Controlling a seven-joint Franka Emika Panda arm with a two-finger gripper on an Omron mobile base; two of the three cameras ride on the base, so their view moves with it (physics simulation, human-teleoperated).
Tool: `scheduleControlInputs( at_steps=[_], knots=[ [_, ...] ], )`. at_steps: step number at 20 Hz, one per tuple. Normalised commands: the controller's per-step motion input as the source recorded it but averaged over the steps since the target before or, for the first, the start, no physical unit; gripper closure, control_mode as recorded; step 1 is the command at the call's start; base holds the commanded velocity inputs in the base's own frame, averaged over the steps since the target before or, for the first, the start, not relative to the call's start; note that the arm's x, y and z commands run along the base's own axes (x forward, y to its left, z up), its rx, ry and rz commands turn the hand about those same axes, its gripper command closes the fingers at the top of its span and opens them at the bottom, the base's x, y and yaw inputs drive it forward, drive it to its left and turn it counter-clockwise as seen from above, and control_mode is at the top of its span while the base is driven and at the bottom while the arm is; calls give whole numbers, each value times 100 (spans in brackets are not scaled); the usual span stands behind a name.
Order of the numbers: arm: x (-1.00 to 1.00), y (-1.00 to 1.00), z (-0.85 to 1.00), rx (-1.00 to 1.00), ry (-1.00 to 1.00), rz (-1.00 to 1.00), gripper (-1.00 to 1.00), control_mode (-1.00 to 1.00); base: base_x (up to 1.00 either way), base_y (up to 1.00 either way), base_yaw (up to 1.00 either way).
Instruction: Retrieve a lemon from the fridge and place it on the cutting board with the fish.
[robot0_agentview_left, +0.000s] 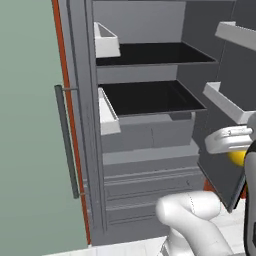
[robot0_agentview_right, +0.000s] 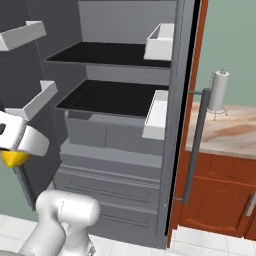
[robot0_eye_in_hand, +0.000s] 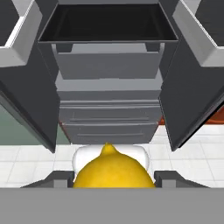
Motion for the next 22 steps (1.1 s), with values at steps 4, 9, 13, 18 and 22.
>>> scheduleControlInputs(
  at_steps=[4, 9, 13, 18, 22],
  knots=[
    [0, 0, 0, 0, 0, 0, 100, 100, -24, -41, -9],
    [0, 0, 0, 0, 0, 0, 100, 100, -8, -95, -8],
    [0, 0, 0, 0, 0, 0, 100, 100, -23, -100, -11],
    [0, 0, 0, 0, 0, 0, 100, 100, -24, -100, -9],
    [0, 0, 0, 0, 0, 0, 100, 100, -4, -100, -7]
  ],
)
